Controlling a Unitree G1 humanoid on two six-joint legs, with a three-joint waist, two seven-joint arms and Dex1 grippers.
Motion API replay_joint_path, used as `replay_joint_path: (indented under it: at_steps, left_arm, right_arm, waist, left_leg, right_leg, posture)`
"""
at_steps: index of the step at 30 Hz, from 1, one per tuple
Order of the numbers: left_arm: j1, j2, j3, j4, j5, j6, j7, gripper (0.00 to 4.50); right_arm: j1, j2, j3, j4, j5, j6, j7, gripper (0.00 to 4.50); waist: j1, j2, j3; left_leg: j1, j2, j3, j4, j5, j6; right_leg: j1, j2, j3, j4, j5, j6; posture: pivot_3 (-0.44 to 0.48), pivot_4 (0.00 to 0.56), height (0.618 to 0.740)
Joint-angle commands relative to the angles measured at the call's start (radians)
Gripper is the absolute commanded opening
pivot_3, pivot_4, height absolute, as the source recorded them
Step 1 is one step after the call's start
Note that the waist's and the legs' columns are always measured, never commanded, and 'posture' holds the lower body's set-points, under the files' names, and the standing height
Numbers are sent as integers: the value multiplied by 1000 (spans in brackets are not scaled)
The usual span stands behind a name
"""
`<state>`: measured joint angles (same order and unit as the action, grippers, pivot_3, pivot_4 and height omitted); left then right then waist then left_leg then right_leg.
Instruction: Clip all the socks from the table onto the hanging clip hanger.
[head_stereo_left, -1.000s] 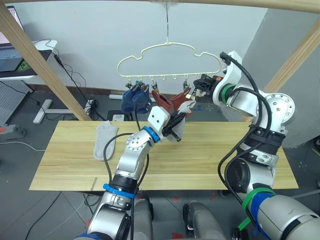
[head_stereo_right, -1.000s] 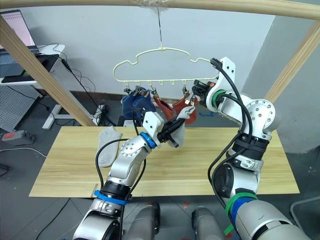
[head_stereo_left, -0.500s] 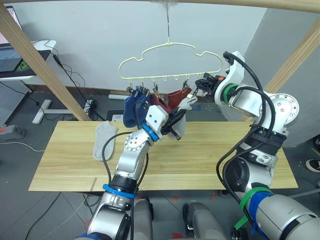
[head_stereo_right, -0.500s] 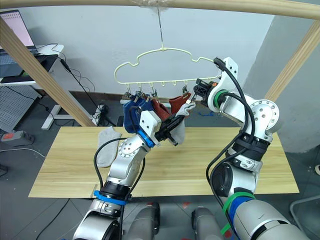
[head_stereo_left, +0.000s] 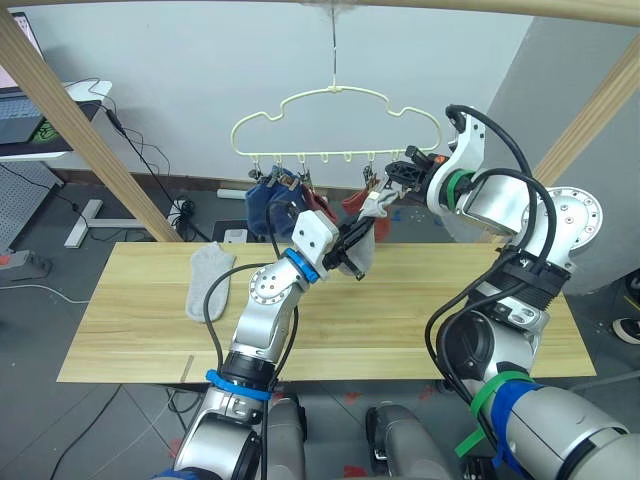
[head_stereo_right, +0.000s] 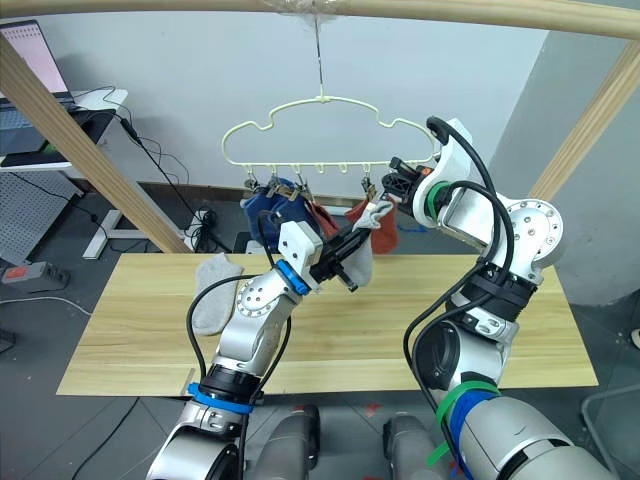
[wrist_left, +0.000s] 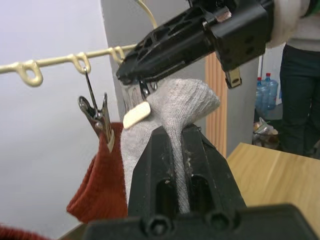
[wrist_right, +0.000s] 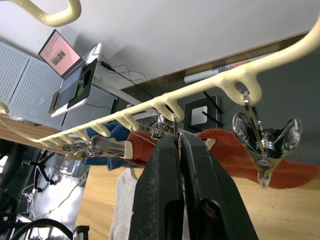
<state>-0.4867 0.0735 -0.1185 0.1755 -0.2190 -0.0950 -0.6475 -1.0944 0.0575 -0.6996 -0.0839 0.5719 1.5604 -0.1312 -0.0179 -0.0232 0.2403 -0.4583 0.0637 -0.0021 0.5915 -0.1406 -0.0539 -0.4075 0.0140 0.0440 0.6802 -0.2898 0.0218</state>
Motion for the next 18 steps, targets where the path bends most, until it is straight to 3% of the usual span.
replay_joint_path:
  at_steps: [1, 5, 8, 18]
  left_arm:
    - [-17, -7, 0, 1, 4, -35, 3, 33]
    - [-20, -7, -12, 9, 6, -41, -7, 33]
    - [-22, -6, -19, 11, 14, -48, -8, 0]
    - [-38, 3, -18, 24, 10, -36, -16, 0]
  right_arm:
    - [-19, 7, -26, -32, -5, 29, -7, 0]
    - [-23, 10, -25, -37, -5, 29, 2, 0]
    - [-15, 16, -21, -52, 4, 30, 12, 749]
    - [15, 18, -17, -130, 18, 54, 42, 4369]
  waist:
    - [0, 0, 0]
    - [-1, 0, 0]
    - [-3, 0, 0]
    - [-12, 1, -1]
  left_leg:
    - [0, 0, 0, 0, 0, 0]
    - [0, 0, 0, 0, 0, 0]
    - [0, 0, 0, 0, 0, 0]
    - [-4, 0, -1, 0, 0, 0]
  right_leg:
    - [0, 0, 0, 0, 0, 0]
    - [0, 0, 0, 0, 0, 0]
    - [0, 0, 0, 0, 0, 0]
    - [-4, 0, -1, 1, 2, -2]
  posture:
    - [-22, 216, 740]
    - [-23, 212, 740]
    - [-16, 203, 740]
    - [-20, 173, 740]
